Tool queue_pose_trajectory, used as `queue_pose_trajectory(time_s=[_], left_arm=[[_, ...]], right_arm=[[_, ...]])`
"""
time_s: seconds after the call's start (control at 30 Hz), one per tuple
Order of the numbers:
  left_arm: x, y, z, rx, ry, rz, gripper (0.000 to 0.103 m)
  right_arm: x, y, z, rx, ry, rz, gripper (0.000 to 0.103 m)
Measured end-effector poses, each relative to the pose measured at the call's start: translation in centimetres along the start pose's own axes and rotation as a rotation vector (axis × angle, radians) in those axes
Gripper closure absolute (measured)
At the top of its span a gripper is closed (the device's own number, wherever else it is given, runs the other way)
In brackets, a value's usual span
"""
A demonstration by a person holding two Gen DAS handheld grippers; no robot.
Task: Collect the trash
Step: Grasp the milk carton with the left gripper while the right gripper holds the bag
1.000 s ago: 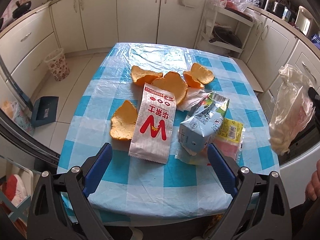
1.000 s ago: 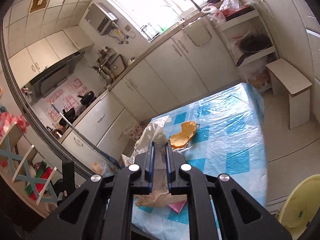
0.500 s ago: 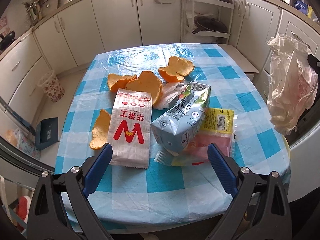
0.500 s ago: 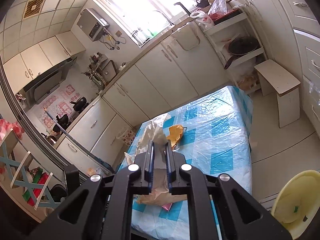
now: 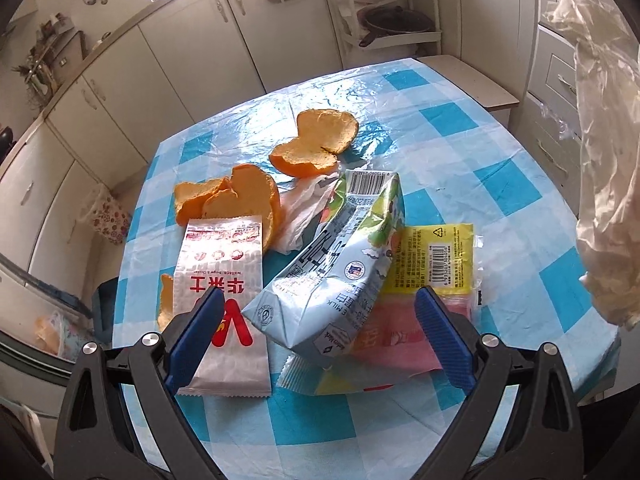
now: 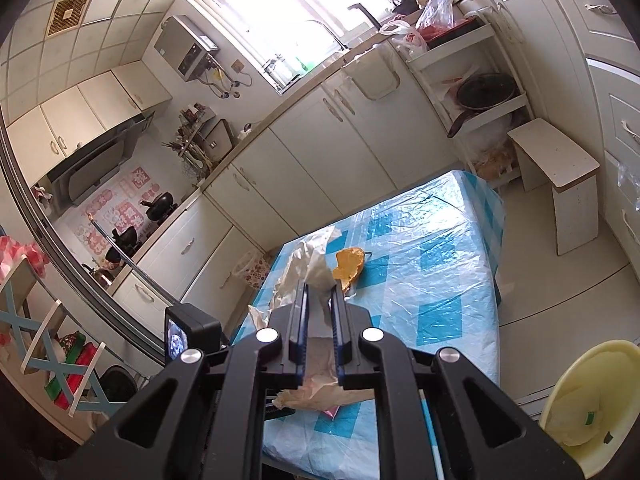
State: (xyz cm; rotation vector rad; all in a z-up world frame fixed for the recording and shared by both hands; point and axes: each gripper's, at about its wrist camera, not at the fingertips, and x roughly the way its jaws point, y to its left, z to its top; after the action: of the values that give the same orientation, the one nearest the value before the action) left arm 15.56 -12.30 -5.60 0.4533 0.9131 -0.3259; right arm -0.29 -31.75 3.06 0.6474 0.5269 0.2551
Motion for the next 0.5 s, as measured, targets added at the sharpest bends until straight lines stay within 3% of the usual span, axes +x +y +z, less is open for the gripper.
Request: queue_pose_trajectory(time_s=[0.5], left_arm=[[1.4, -1.6, 0.0, 0.038, 0.024, 0.031, 0.011]], right_arm=[[0.2, -0.5, 0.2, 0.012, 0.003, 0.001, 0.091]])
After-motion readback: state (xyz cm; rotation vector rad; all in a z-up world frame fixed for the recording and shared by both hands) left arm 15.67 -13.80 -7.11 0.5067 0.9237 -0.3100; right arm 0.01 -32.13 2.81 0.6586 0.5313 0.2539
